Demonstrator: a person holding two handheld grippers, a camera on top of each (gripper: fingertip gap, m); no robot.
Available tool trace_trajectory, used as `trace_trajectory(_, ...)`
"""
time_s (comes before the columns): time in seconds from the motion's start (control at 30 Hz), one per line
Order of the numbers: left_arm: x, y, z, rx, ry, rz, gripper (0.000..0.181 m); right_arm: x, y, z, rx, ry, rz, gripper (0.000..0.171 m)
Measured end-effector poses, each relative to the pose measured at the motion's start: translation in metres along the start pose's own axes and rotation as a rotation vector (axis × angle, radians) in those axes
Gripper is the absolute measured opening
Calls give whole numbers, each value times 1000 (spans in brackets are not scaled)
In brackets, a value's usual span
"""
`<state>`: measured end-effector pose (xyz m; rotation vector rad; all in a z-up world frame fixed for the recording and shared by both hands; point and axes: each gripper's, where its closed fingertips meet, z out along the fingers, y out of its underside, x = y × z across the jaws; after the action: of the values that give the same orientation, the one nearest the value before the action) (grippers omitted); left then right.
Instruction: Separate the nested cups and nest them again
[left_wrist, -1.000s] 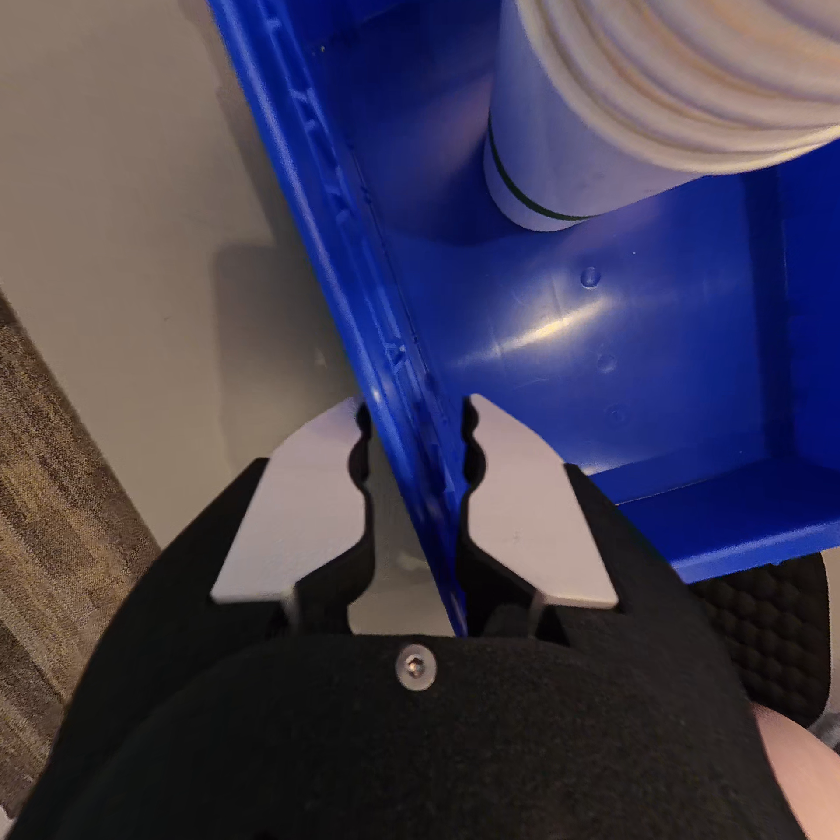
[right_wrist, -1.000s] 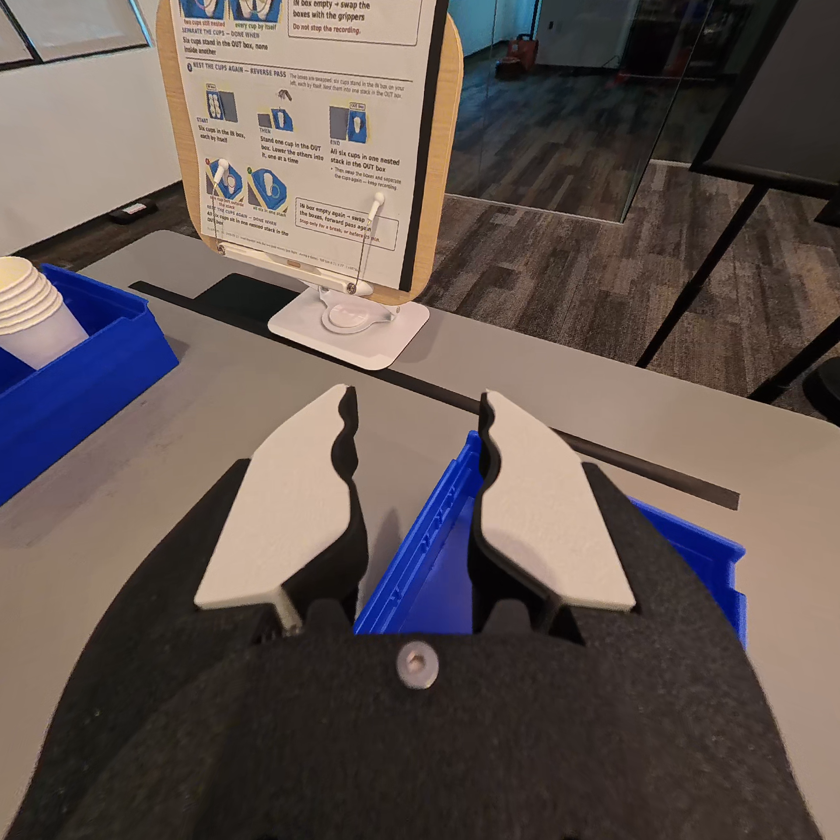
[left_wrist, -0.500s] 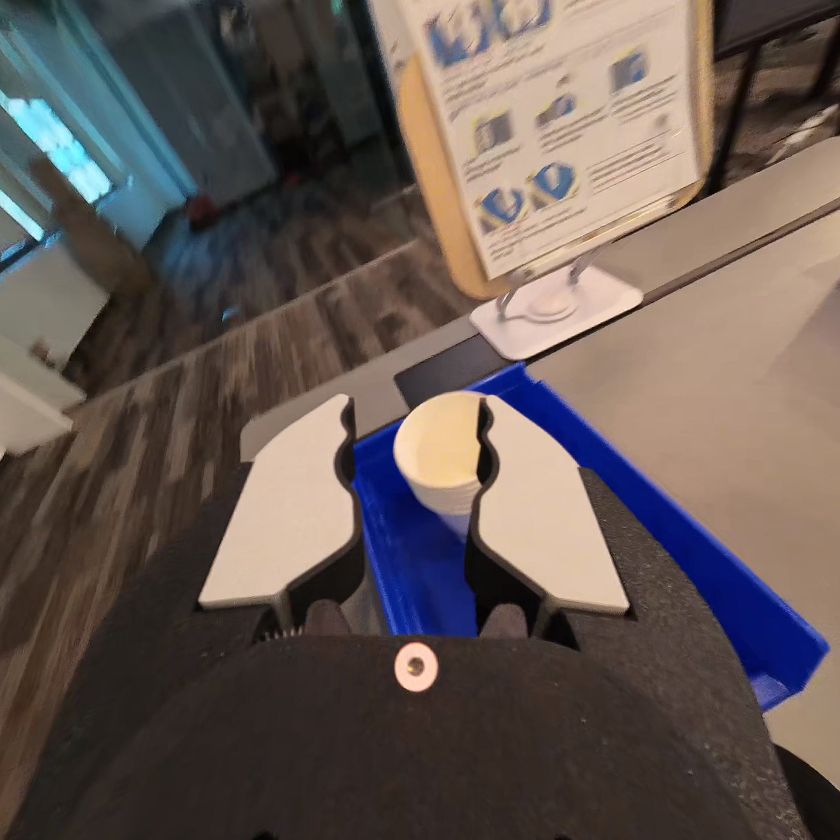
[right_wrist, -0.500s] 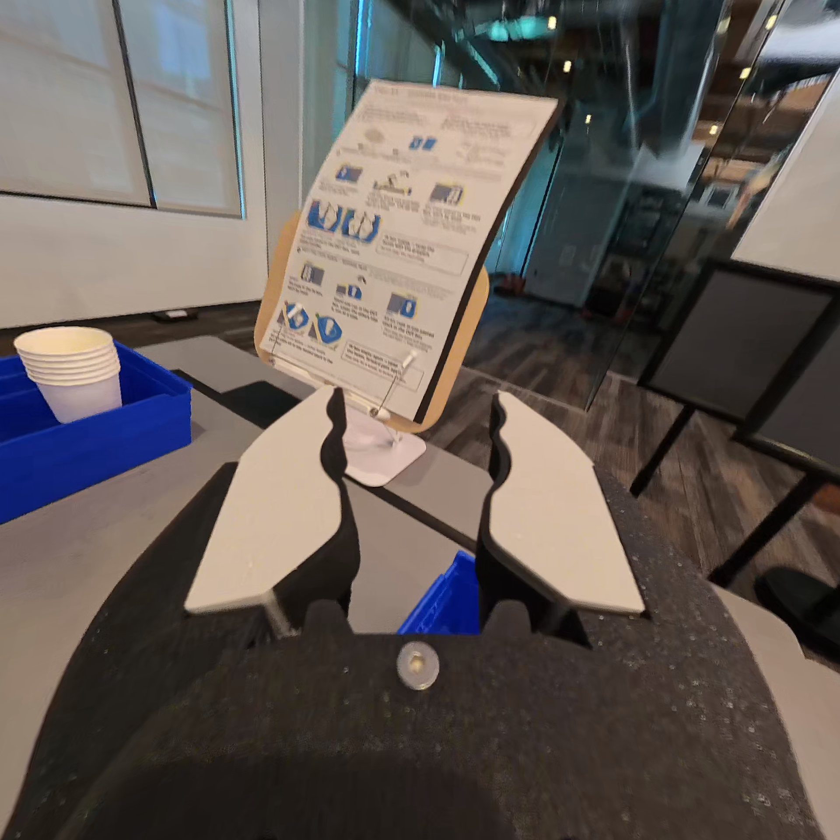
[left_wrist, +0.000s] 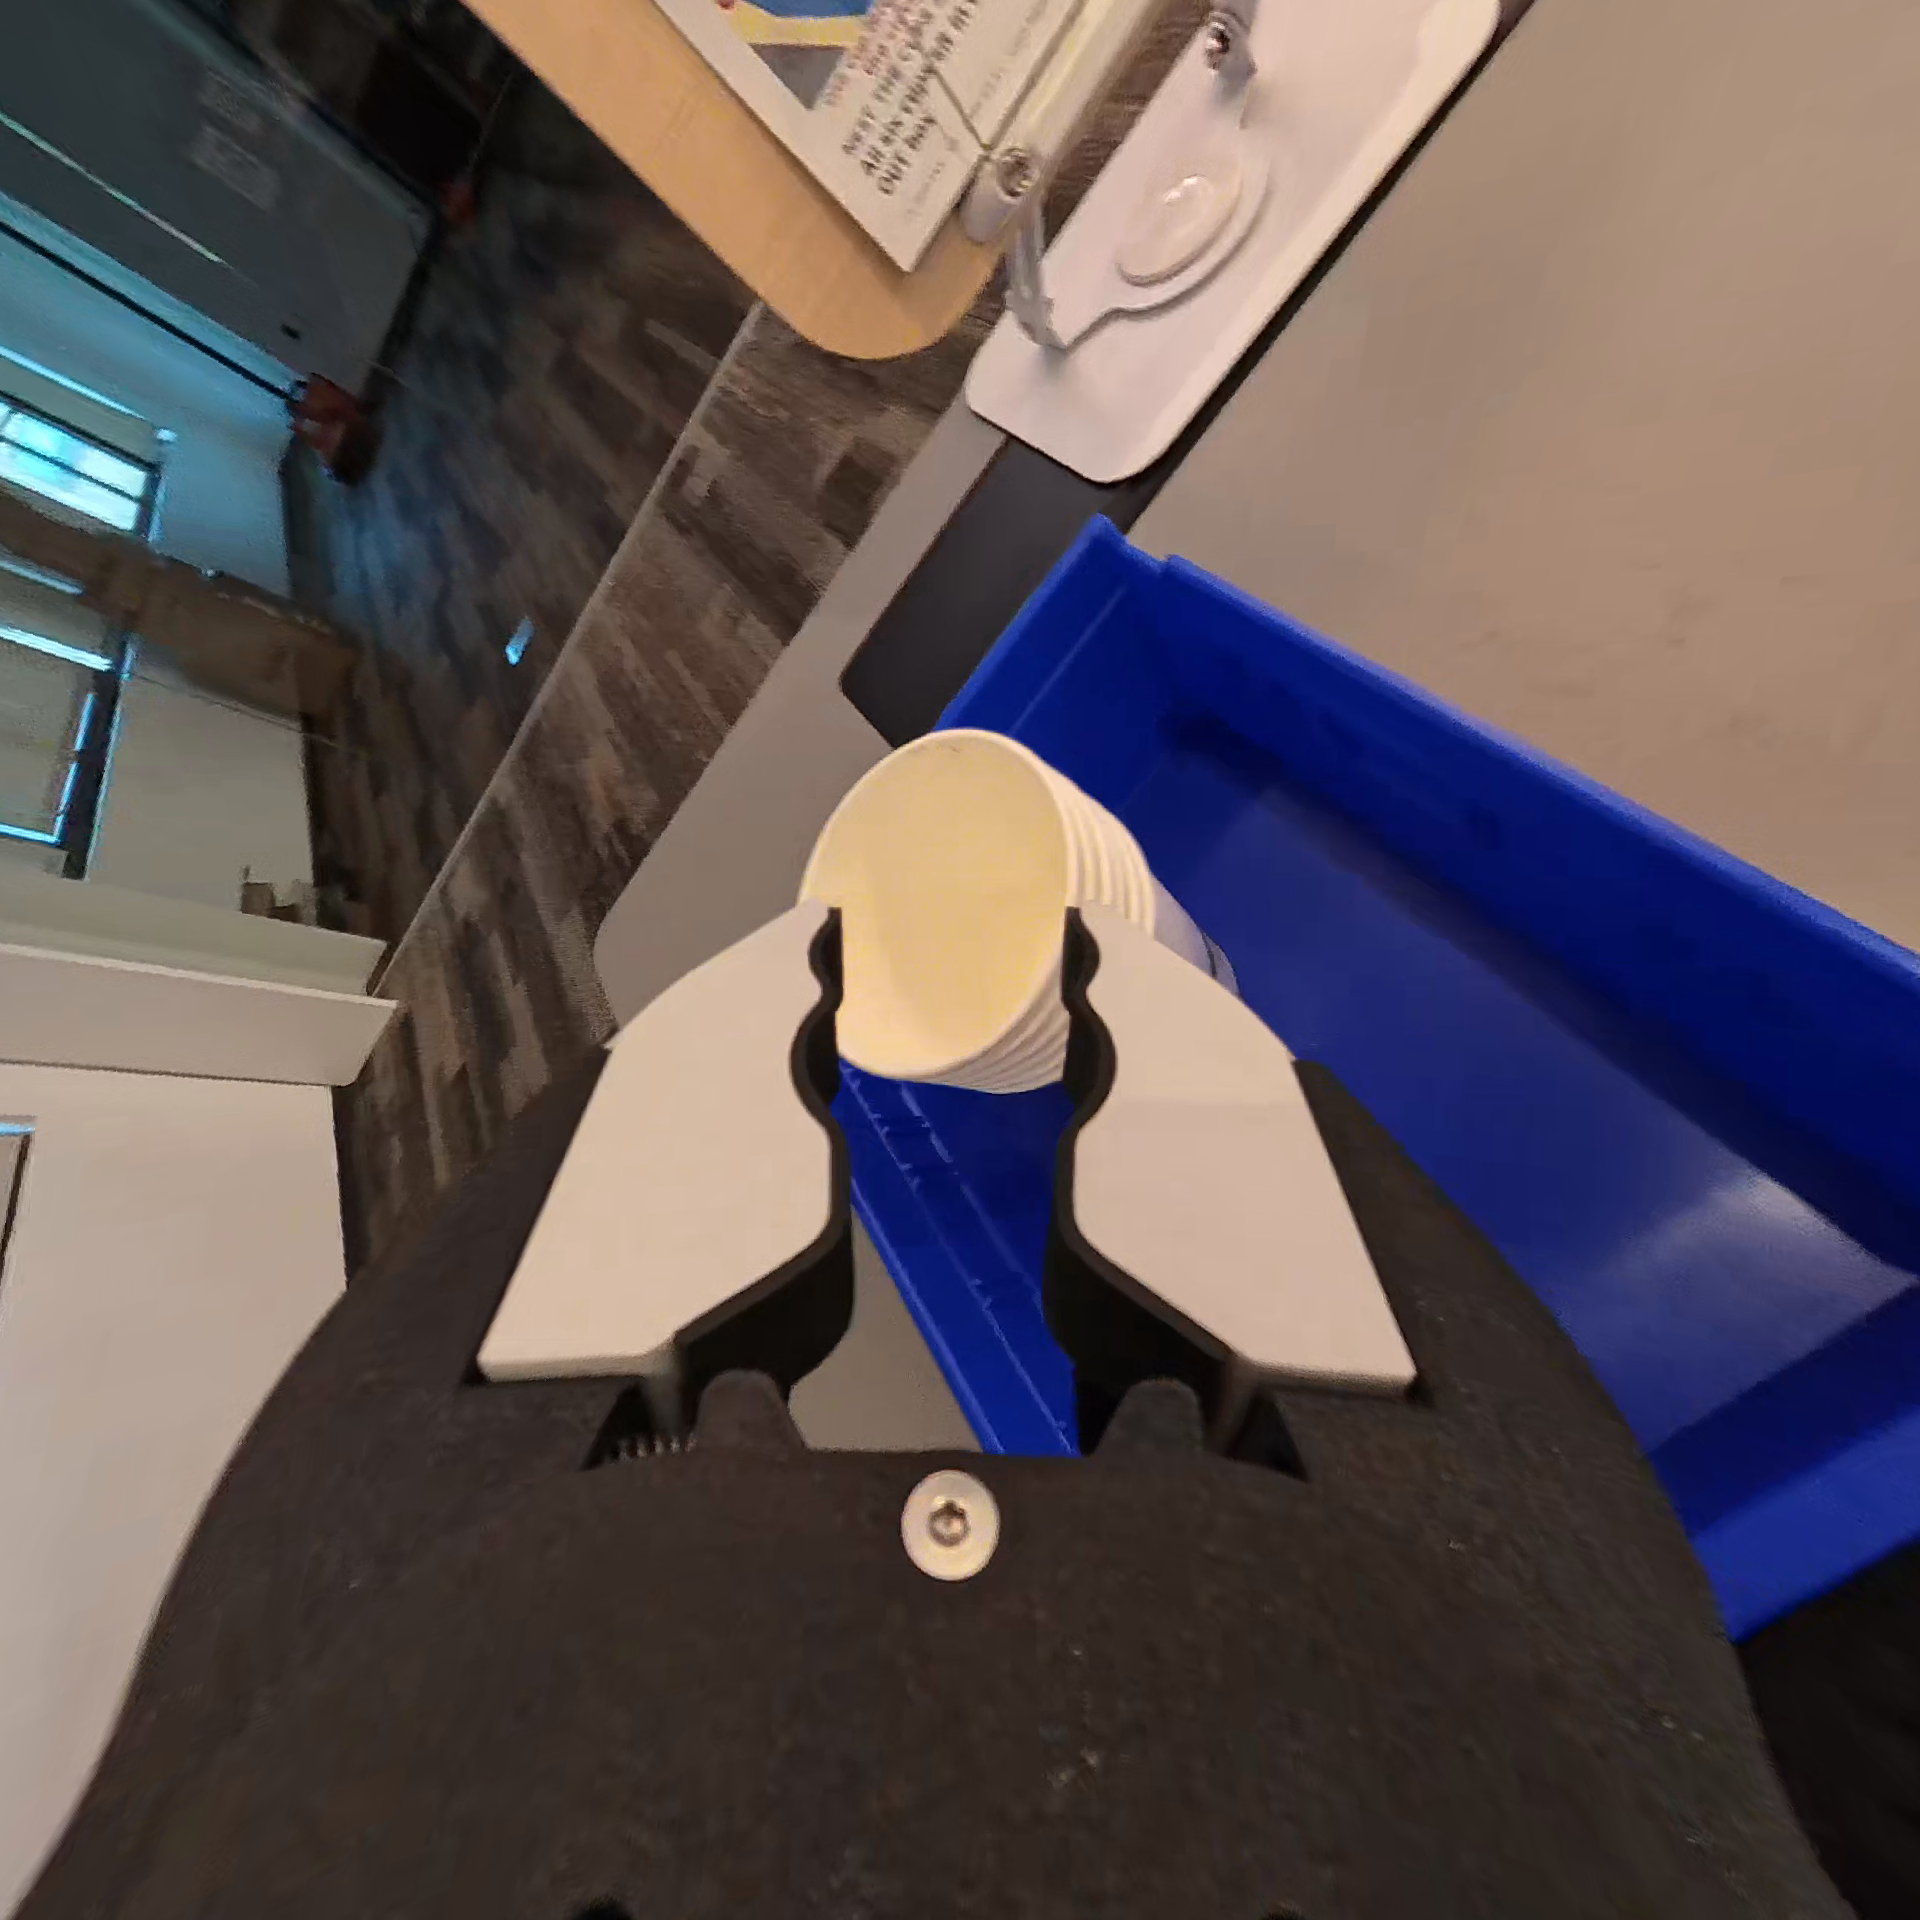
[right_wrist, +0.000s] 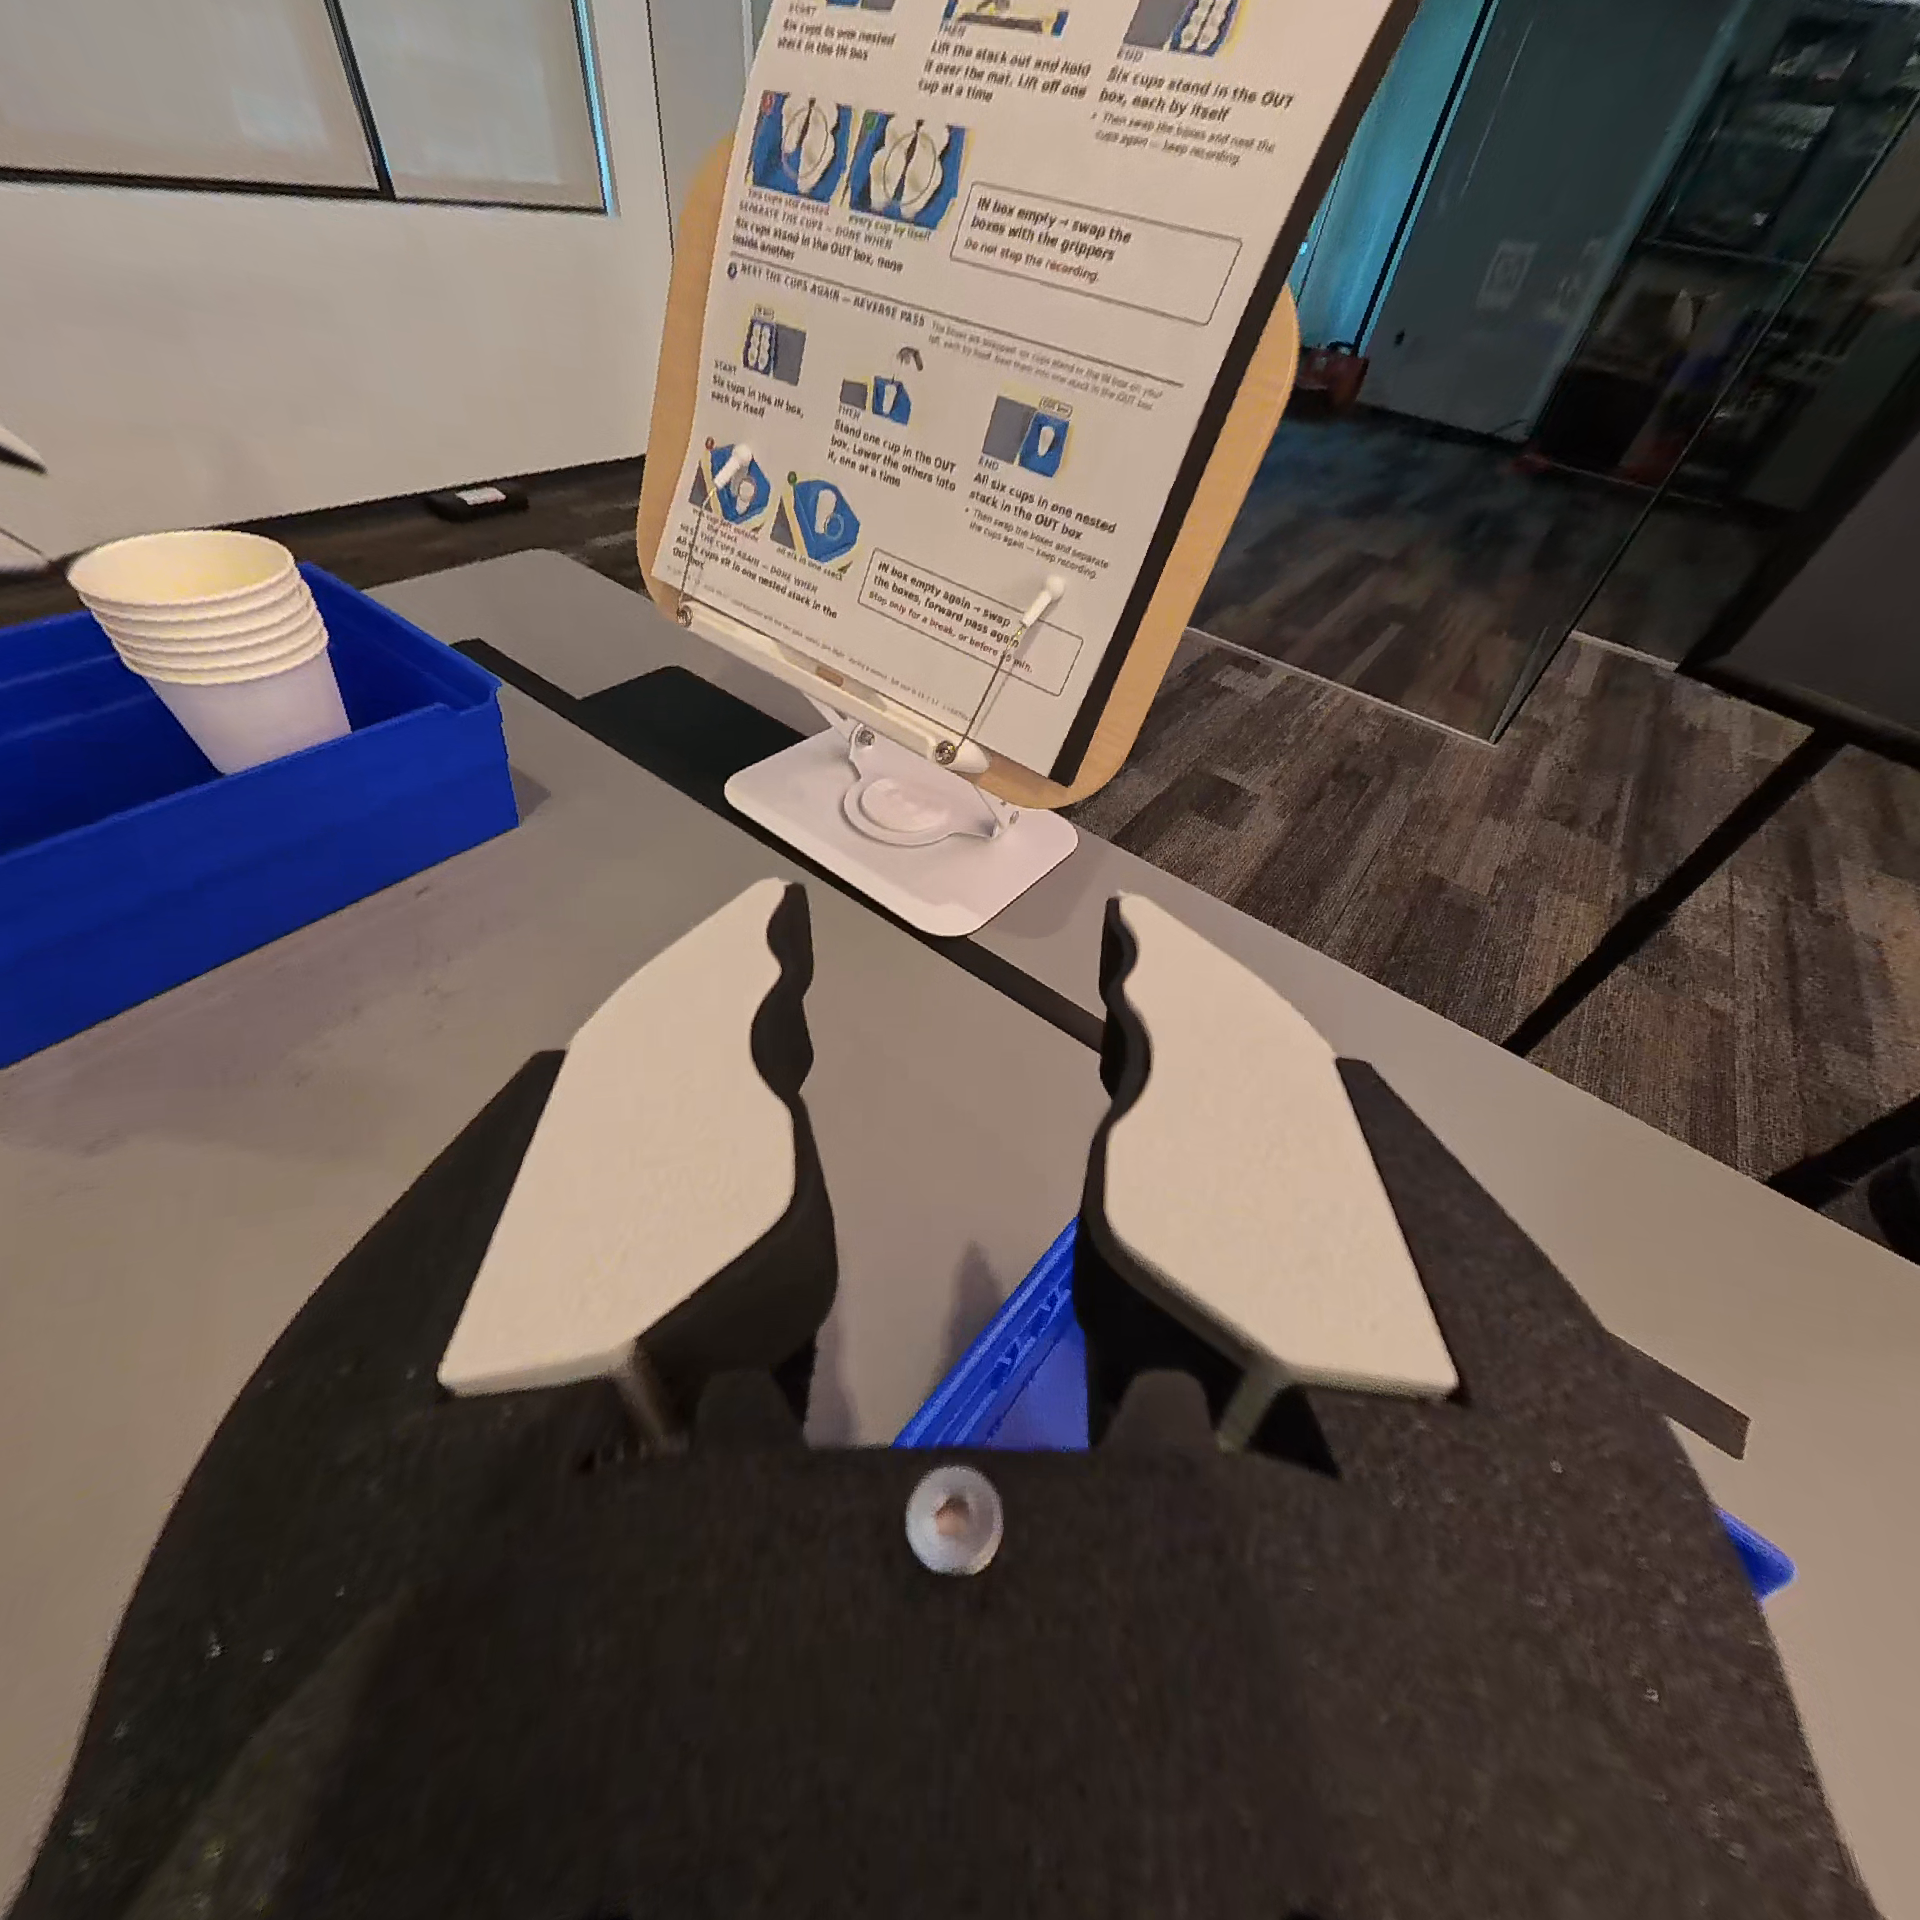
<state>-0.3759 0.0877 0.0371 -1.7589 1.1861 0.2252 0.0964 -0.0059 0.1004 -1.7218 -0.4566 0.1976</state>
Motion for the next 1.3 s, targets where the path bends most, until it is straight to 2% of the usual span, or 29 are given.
trace_trajectory(0.13, -30, 5, -11, 26, -114, -197, 57, -1, 6, 6, -33, 3, -17, 53)
trace_trajectory(0.17, -35, 8, -14, 27, -126, -272, 69, -2, 8, 7, -43, 1, -20, 54)
trace_trajectory(0.2, -36, 9, -17, 33, -115, -349, 73, -3, 10, 8, -54, -2, -21, 56)
trace_trajectory(0.33, -41, 11, -34, 94, -124, -555, 78, -3, 16, 11, -76, -16, -6, 58)
trace_trajectory(0.43, -32, 21, -37, 112, -121, -649, 81, -3, 21, 13, -92, -38, 18, 59)
trace_trajectory(0.53, 10, 23, -27, 151, -9, -740, 85, -6, 20, 13, -80, -68, 34, 59)
trace_trajectory(0.63, 46, 28, -8, 160, 15, -753, 87, -8, 15, 10, -51, -95, 50, 59)
trace_trajectory(0.73, 61, 44, 16, 70, -26, -693, 93, -12, 9, 5, -18, -124, 68, 59)
trace_trajectory(0.9, 62, 58, 45, 18, -63, -750, 95, -12, 1, -5, 22, -140, 72, 59)
trace_trajectory(1.07, 56, 72, 70, -54, -138, -805, 105, -8, -5, -13, 59, -155, 101, 59)
trace_trajectory(1.3, 39, 65, 91, 42, -177, -834, 113, -3, -6, -17, 73, -158, 112, 58)
